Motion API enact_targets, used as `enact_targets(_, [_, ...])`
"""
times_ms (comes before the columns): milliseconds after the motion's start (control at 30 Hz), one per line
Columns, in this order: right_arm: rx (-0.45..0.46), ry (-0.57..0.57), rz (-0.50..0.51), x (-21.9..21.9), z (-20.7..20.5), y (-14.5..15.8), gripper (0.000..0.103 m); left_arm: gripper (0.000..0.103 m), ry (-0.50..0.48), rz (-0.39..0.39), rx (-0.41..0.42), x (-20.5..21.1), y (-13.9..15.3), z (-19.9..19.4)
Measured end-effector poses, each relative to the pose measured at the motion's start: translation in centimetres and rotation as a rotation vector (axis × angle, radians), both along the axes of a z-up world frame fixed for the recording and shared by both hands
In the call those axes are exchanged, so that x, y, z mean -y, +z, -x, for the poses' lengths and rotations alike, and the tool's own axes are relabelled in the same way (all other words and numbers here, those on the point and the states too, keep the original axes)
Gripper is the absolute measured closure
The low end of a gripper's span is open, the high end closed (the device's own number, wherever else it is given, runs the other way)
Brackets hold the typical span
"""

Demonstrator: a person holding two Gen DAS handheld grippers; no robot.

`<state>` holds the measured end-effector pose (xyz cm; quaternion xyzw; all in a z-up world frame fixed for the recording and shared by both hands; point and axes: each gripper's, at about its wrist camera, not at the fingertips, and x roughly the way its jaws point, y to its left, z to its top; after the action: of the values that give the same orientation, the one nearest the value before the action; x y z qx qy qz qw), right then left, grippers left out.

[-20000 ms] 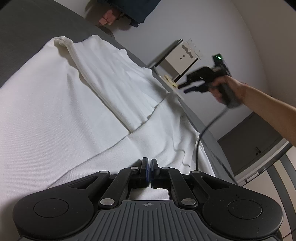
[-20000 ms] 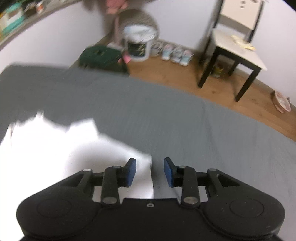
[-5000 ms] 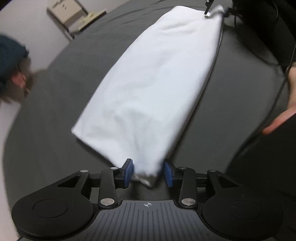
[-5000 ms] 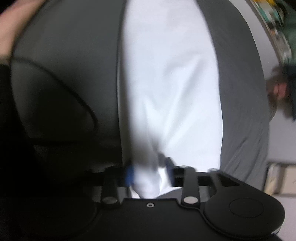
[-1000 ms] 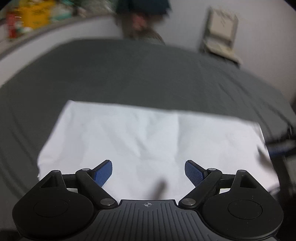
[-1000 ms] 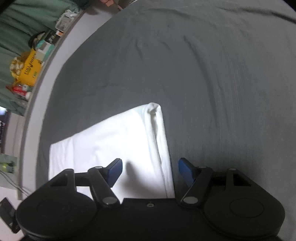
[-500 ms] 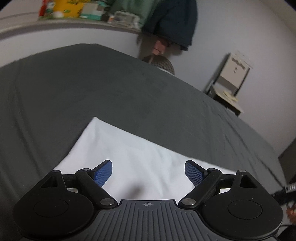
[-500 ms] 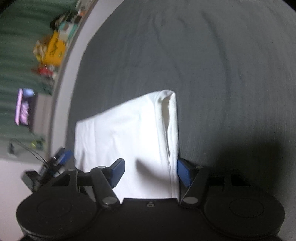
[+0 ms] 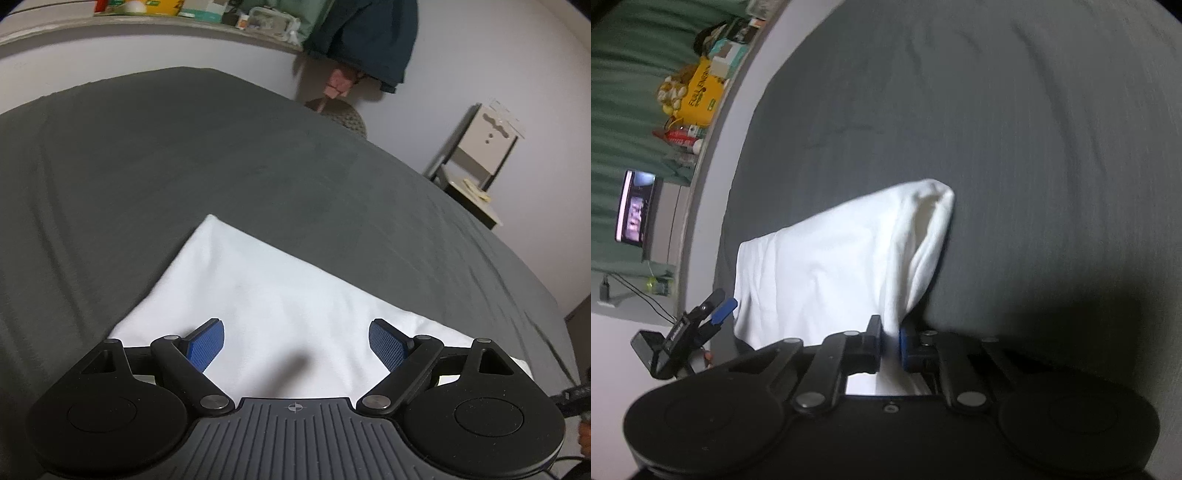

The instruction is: Fold clothes

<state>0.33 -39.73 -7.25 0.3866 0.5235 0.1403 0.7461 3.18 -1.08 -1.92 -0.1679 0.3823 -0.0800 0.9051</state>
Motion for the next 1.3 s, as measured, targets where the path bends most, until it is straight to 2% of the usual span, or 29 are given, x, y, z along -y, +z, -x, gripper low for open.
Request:
enact_targets(167, [0.149,-0.036,-0.03,-2.9,0.5,3.8,0.095,0.015,0.094,-0.003,-0.02,-1.1,-0.3,0.0])
enact_targets(300, [0.222,-0.045,-0.038,-5.6,0.2,7.0,0.095,0.015,0.142,0.096,-0.041,-2.9,-1.1,-0.2])
enact_targets(367, [0.249,-0.033,-0.041,-7.0,-0.6,8.5,0.095,0.015,0.157,0.14,-0.025,-3.5,-1.2,0.0])
enact_targets(433, [0.271,-0.014,-0.042,-8.6,-1.8,9.9,0.095,0.015,0.175,0.152,-0.003,-3.8,-1.1,0.1])
enact_targets(533, [0.295,0.057,-0.024,-12.5,-4.2,12.0,0.095,0.015,0.221,0.151,0.02,-4.3,-1.0,0.3])
enact_targets(633, [0.331,0.158,0.028,-17.0,-6.5,13.8,0.095,0.015,0.309,0.136,0.046,-5.7,-0.9,0.5])
enact_targets(733, [0.322,0.217,0.069,-20.9,-8.5,14.4,0.095,0.015,0.393,0.129,0.063,-7.4,-0.9,0.9])
enact_targets(867, [0.299,0.26,0.127,-26.2,-12.1,13.6,0.095,0.015,0.492,0.192,0.094,-9.6,-1.3,1.4])
enact_targets(1000, [0.24,0.291,0.168,-29.8,-14.7,10.9,0.095,0.015,0.586,0.265,0.11,-11.3,-2.5,1.5])
enact_targets(1133, [0.169,0.339,0.239,-33.1,-15.9,8.0,0.095,0.015,0.604,0.29,0.1,-11.5,-3.9,0.3])
enact_targets(1300, [0.097,0.369,0.281,-36.2,-17.2,5.1,0.095,0.015,0.597,0.294,0.095,-11.6,-4.8,-0.7])
